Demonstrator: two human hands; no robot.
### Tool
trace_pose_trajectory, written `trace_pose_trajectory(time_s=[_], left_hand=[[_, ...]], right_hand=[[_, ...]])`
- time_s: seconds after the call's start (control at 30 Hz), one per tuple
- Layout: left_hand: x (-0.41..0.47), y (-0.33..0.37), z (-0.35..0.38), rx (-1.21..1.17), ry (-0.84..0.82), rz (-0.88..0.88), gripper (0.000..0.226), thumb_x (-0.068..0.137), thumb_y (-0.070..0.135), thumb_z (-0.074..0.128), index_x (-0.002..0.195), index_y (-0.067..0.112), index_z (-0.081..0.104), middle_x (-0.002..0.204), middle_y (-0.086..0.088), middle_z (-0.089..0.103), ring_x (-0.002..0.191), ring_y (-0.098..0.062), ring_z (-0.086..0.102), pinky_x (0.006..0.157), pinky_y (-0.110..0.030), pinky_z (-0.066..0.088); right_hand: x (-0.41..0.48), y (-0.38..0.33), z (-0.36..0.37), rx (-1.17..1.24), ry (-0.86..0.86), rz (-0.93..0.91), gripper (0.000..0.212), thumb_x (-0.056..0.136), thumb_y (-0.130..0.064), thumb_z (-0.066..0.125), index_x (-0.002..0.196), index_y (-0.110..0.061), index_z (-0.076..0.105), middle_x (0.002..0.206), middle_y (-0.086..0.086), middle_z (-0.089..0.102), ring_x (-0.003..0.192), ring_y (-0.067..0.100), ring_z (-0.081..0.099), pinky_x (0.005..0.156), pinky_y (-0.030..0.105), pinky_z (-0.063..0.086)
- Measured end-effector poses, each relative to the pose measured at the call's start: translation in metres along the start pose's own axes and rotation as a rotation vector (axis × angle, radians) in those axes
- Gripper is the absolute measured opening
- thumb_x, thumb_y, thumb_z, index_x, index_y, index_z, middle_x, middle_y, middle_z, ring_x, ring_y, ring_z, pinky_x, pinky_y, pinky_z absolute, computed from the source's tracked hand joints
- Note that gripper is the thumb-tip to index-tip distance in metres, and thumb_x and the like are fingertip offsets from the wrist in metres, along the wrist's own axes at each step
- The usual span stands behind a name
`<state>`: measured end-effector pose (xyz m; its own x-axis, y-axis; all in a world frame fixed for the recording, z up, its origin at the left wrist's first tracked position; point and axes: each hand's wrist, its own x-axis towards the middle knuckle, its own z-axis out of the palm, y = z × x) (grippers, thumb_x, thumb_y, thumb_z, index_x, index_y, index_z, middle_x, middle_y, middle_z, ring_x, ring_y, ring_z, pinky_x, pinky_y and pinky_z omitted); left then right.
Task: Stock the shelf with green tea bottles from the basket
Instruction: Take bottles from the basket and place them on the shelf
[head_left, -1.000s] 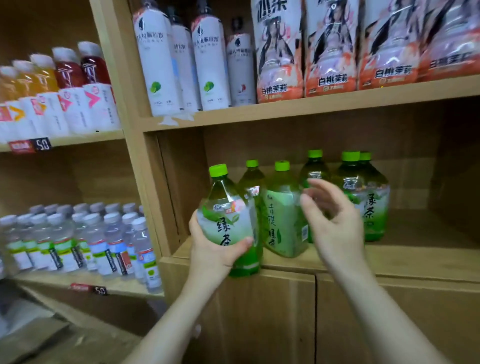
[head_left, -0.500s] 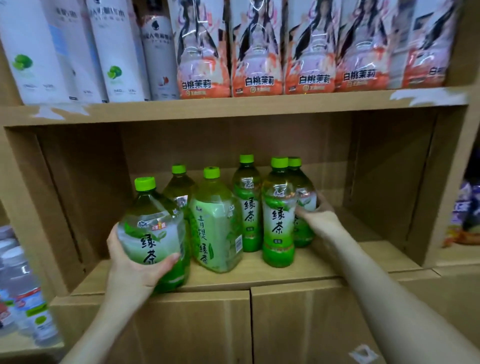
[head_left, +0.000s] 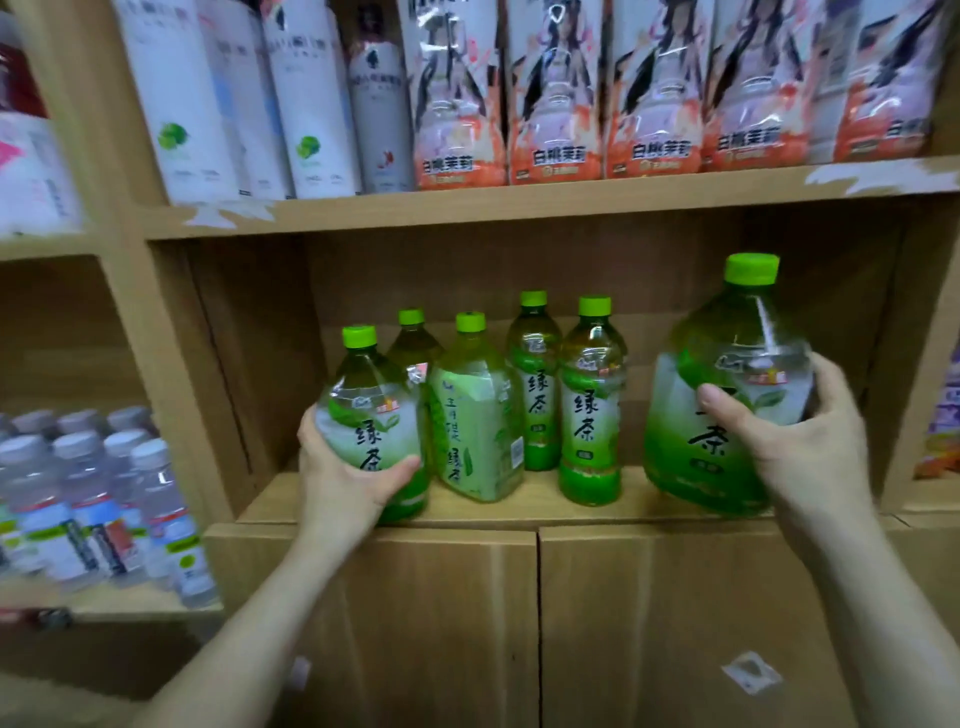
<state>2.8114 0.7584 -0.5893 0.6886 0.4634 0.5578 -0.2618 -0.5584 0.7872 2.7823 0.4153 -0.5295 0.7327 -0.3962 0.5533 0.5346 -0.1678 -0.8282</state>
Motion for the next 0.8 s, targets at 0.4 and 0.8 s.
trace_pose_trajectory(time_s=[0.4,0.8], left_hand=[[0.026,-0.025,-0.064,0.306,0.166,-0.091,0.106,0.047,0.051,0.086,0.129,0.011,0.033,0.115,-0.011,0.059,0.103,-0.032,0.058,0.083,-0.044,0.052],[0.018,-0.024,-0.078,0.787,0.110,0.306,0.097,0.070,0.039,0.075,0.147,0.027,0.018,0.148,-0.011,0.021,0.130,-0.032,0.022,0.096,-0.049,0.043]], right_hand=[[-0.079,-0.023,0.171,0.200,-0.369,0.094,0.091,0.042,-0.064,0.084,0.120,-0.028,0.052,0.110,-0.005,0.068,0.100,0.015,0.066,0.090,0.048,0.053],[-0.098,0.022,0.269,0.004,-0.402,0.157,0.110,0.045,-0.078,0.072,0.136,-0.023,0.042,0.131,-0.003,0.058,0.121,0.017,0.054,0.103,0.043,0.044]])
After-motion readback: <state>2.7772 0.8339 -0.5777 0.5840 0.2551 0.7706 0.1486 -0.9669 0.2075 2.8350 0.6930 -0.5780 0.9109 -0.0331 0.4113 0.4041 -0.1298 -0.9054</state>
